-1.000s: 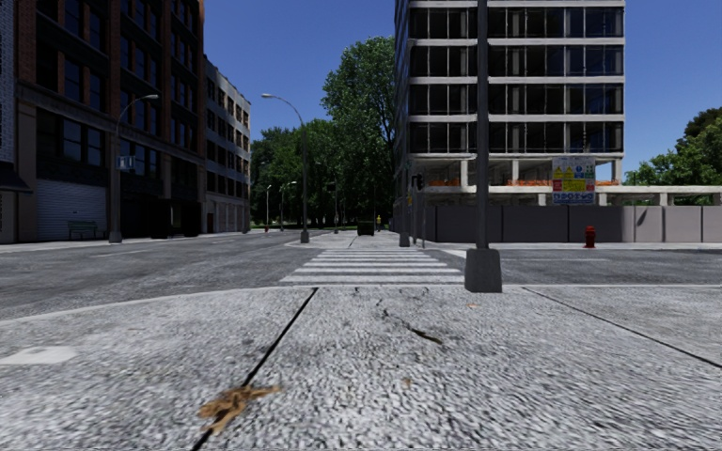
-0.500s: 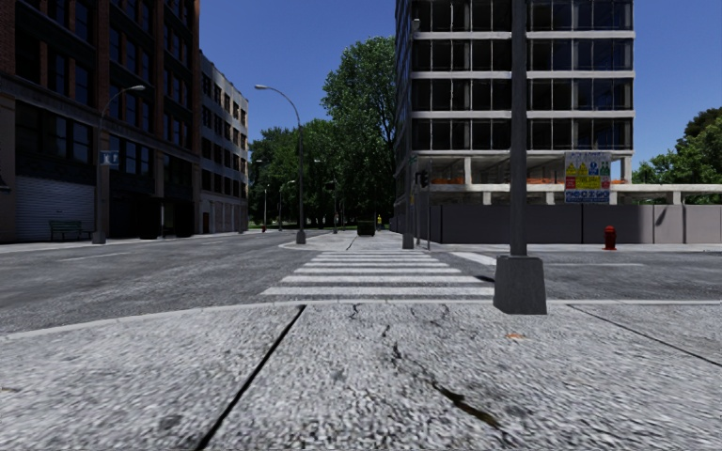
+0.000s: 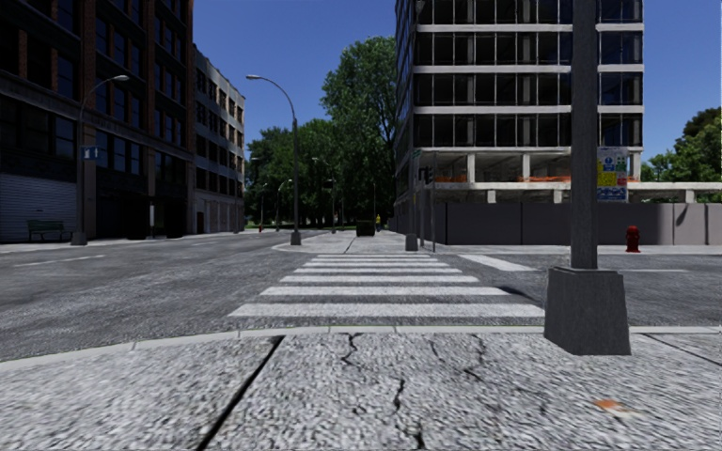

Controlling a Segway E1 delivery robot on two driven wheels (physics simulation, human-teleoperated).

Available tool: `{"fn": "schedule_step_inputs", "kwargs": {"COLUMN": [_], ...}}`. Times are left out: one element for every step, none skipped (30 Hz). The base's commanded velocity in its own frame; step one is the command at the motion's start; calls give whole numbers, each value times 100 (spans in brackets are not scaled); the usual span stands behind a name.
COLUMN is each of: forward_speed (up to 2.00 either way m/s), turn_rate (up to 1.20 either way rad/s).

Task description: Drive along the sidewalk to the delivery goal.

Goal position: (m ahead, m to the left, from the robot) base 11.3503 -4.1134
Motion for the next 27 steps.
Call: {"fn": "schedule_step_inputs", "kwargs": {"forward_speed": [200, 200, 200, 200, 200, 200, 200, 200, 200, 200, 200, 200, 200, 200, 200, 200, 200, 200, 200, 200, 200, 200, 200, 200, 200, 200, 200], "turn_rate": [0, 0, 0, 0, 0, 0, 0, 0, 0, 0, 0, 0, 0, 0, 0, 0, 0, 0, 0, 0, 0, 0, 0, 0, 0, 0, 0]}}
